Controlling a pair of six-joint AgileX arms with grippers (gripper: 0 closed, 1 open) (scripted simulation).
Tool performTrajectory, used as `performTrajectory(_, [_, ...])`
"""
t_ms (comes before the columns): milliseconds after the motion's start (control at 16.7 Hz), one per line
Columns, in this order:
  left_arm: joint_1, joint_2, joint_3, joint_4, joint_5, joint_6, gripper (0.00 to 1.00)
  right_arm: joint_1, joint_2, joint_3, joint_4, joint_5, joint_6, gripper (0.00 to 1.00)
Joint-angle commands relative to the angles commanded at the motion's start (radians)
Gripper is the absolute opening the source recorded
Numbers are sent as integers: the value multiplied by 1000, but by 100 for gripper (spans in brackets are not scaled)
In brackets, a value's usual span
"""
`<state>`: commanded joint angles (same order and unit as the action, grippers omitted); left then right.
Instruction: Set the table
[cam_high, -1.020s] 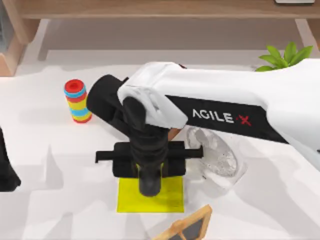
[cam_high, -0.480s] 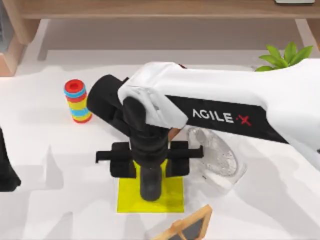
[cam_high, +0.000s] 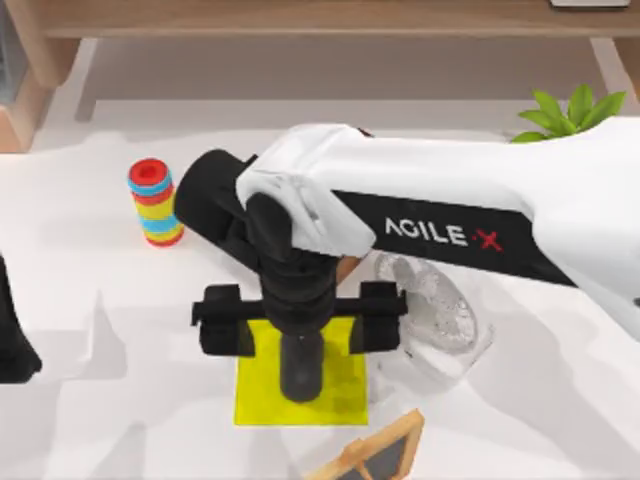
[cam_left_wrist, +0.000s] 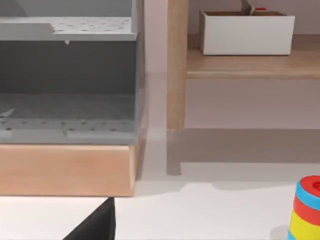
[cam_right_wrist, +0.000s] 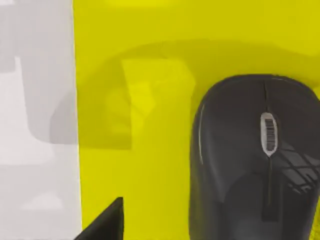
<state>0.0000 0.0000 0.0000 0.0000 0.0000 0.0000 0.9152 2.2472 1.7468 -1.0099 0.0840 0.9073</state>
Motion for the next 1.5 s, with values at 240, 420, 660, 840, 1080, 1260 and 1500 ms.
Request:
performTrajectory(240, [0,0,0,0,0,0,100,2,0,0,0,0,0,100])
performTrajectory(420, [0,0,0,0,0,0,100,14,-19,0,40,-44,14,100])
performTrajectory(660, [0,0,0,0,0,0,100,27,-93,-15,200,-215,80,100])
performTrajectory(840, [0,0,0,0,0,0,100,10,-165,-56,369,-394,164,100])
performTrajectory(1080, [0,0,0,0,0,0,100,-58,-258,-157,625,-651,308,100])
performTrajectory(1260, [0,0,0,0,0,0,100,-142,-321,-266,829,-832,424,100])
performTrajectory(1500, [0,0,0,0,0,0,100,-302,-397,-436,1108,-1034,575,100])
